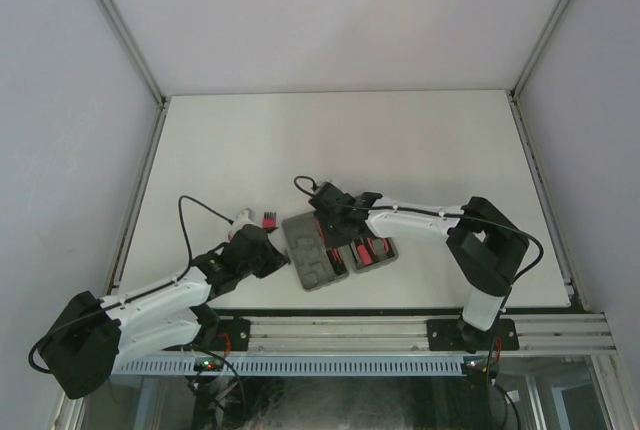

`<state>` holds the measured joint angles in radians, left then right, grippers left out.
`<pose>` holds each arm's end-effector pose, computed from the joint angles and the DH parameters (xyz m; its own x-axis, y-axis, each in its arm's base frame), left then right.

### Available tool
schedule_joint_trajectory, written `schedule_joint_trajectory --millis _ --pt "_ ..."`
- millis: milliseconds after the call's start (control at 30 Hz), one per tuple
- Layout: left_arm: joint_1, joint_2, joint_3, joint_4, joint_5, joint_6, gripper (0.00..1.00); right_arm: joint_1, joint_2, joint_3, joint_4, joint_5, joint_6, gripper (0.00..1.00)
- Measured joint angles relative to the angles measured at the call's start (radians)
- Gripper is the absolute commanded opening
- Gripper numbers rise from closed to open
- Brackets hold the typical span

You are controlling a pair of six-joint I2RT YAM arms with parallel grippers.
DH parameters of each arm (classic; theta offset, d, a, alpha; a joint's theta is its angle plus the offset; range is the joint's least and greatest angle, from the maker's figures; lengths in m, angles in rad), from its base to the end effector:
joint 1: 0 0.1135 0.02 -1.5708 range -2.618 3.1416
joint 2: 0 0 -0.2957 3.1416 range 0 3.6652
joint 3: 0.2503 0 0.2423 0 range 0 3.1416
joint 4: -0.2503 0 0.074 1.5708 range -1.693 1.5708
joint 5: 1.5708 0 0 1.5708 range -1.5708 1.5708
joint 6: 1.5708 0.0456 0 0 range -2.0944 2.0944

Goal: Sort the tools into containers
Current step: Place the utility knife in the storage box.

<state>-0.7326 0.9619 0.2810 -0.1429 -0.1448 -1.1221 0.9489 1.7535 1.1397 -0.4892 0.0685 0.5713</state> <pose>0.1174 -0.0968 0.1675 -0.7673 -0.5090 -0.3901 -0.2360 0.7897 -0.5663 0.2088 0.2860 0.2115 -0.8662 -0.2824 -0.4124 -0.3858 0.9023 0.1924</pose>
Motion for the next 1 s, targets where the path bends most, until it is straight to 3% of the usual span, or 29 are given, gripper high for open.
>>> schedule_joint_trajectory --millis 467,1000 --pt "0.0 0.0 0.0 0.0 0.001 0.0 0.0 -0.006 0.061 0.057 -0.048 0.006 -0.008 0.0" --pt "0.0 0.005 0.0 0.007 0.006 0.016 0.0 -0.004 0.113 0.118 -0.116 -0.016 -0.012 0.0"
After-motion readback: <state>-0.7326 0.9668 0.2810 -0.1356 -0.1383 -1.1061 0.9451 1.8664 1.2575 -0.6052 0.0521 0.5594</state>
